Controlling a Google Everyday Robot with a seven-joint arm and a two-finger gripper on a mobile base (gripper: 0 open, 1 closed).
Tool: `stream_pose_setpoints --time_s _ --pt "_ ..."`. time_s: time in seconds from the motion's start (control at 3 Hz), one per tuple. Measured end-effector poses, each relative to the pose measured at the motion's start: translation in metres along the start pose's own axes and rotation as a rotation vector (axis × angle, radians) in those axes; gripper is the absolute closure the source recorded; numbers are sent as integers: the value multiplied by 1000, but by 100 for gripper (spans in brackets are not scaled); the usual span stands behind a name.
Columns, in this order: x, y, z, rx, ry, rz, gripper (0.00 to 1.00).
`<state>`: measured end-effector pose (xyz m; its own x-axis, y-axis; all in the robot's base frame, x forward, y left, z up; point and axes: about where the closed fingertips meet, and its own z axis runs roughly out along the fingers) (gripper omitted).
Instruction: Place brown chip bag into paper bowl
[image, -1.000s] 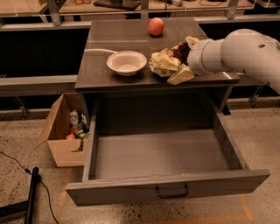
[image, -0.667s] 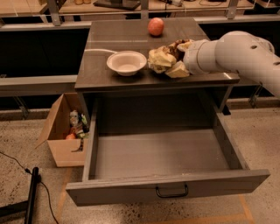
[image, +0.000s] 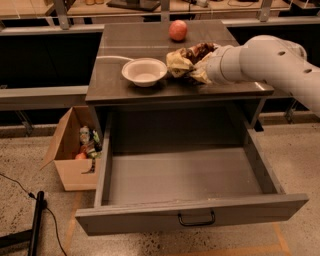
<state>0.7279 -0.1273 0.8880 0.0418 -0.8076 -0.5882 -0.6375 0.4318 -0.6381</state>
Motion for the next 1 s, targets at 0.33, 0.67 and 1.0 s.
stream_pose_setpoints --time_s 0.33,0.67,1.0 --pt "1 1 -13 -13 11 22 100" --pt "-4 3 -34 -38 7 38 100" --pt "-16 28 -71 -124 -10 61 100"
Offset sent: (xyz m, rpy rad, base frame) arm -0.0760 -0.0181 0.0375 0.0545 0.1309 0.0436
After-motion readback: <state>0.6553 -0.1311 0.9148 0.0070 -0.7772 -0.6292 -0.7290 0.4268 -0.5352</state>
